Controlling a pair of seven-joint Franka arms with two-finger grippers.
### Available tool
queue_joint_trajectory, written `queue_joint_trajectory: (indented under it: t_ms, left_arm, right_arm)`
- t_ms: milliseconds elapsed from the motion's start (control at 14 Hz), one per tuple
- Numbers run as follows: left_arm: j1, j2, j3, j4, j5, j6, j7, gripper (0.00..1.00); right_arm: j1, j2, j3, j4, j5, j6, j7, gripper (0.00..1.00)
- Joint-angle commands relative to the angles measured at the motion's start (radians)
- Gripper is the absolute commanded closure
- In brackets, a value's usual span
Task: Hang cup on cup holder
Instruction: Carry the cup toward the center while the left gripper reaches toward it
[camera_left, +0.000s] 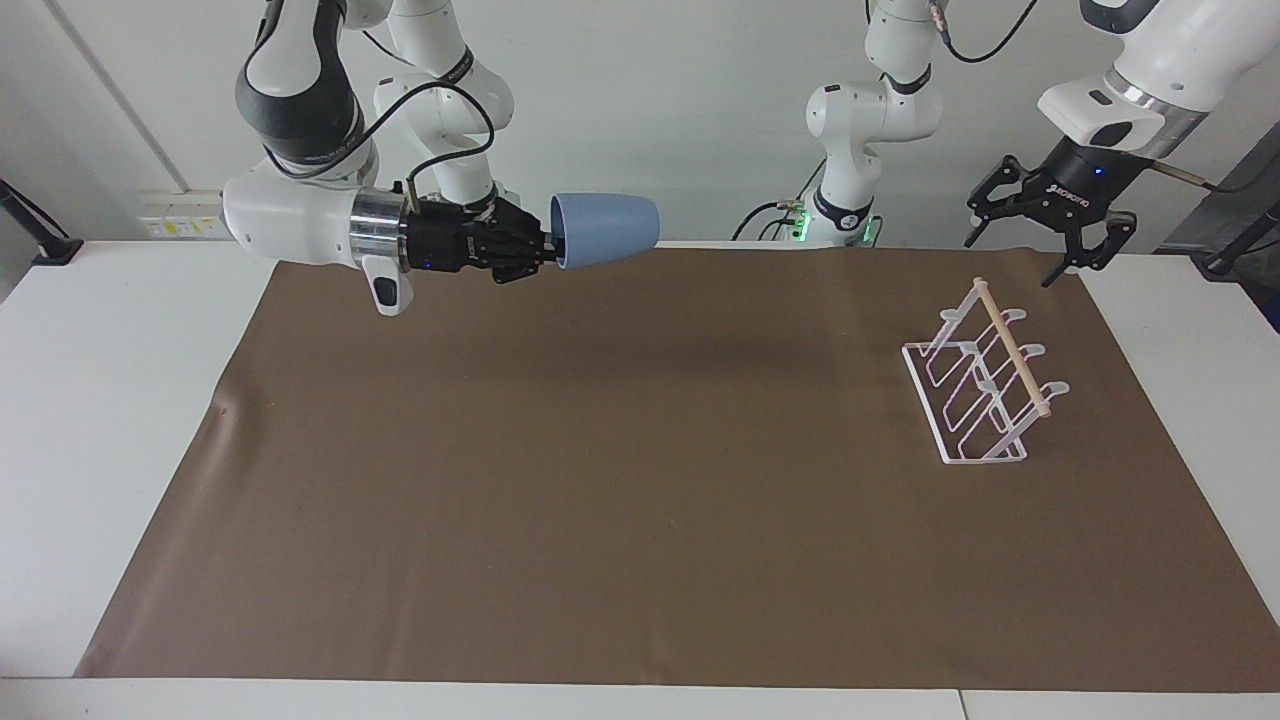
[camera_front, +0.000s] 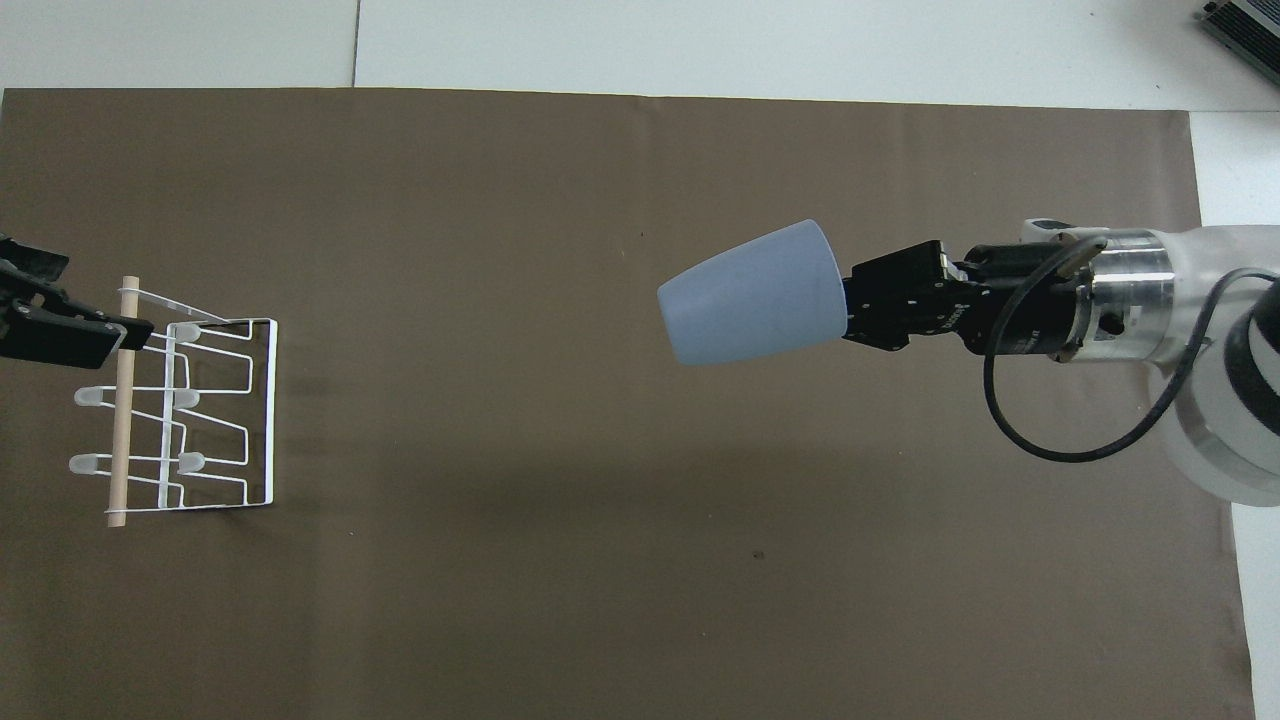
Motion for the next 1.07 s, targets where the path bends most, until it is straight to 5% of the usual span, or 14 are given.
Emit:
queue_joint_trajectory:
  t_ms: [0,214,997]
  left_arm:
    - [-0.006,-0.079,-0.006,-0.146,-0.054,0.107,0.130,0.00]
    - [-0.023,-0.112,-0.006,-0.224,-0.089,0.186,0.200,0.00]
    - [-0.181,-0.100,-0.032,-0.181,-0.148,0.204,0.264,0.00]
  right_arm:
    - [0.041,-0.033,0.005,-0.076,0.104,0.028,-0.009,1.00]
    - [0.077,-0.036,0.005,-0.124,0.180,0.051,-0.046,1.00]
    - [0.250,-0.036,0.007,-0.130,0.296,0.271,-0.078,1.00]
